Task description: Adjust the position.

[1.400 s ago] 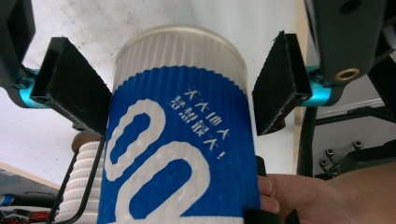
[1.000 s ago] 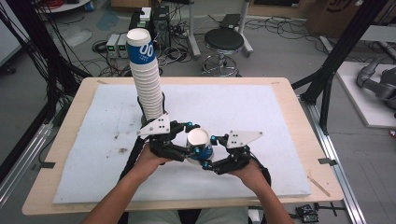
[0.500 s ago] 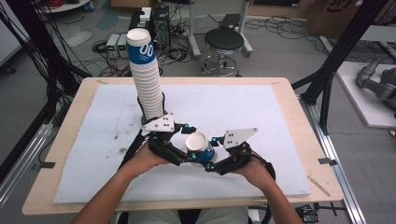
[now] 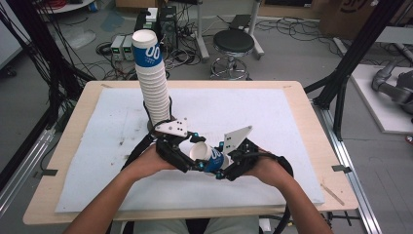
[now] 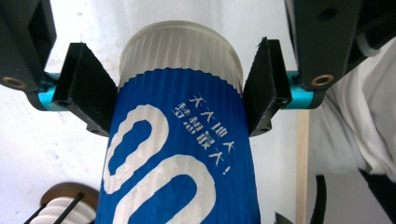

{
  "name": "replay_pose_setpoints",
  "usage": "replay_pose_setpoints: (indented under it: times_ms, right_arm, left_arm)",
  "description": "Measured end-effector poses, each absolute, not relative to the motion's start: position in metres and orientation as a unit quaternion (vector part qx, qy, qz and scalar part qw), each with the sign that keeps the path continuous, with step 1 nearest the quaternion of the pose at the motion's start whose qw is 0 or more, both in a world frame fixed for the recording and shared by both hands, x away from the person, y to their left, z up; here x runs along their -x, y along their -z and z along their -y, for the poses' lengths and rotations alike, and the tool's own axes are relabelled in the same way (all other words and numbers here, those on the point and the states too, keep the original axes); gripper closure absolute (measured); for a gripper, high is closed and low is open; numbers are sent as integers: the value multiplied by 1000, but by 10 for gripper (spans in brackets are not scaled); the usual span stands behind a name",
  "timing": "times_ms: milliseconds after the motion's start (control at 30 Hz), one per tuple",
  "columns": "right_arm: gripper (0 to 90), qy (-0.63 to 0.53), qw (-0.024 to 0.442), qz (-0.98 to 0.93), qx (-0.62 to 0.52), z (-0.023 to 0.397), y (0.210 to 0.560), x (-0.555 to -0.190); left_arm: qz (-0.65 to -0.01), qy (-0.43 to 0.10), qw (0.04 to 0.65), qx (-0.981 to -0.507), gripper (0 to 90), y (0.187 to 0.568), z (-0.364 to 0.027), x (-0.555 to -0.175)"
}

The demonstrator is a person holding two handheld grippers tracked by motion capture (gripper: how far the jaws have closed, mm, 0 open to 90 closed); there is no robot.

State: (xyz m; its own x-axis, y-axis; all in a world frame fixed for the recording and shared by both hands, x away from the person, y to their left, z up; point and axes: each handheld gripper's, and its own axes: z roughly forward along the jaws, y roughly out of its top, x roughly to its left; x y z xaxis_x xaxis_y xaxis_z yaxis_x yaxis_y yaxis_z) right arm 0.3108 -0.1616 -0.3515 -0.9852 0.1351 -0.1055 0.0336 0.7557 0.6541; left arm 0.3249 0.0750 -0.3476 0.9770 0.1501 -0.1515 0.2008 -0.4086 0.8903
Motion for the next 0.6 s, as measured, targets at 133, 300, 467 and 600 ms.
replay_pose_setpoints:
  times_ms: [133,300,467,600]
  right_arm:
    - [299,-334,73,-938,-46,160,352,-311]
    - [300,-330,70,-941,-43,160,353,-310]
    - [269,-332,70,-940,-33,162,353,-308]
    - [225,-357,67,-931,-35,165,354,-308]
  left_arm:
    - [-96,36,526,-844,246,350,-75,-327]
    - [-86,38,523,-847,294,350,-75,-328]
    - [-72,33,520,-850,302,351,-75,-325]
    - [-70,32,533,-843,300,351,-79,-325]
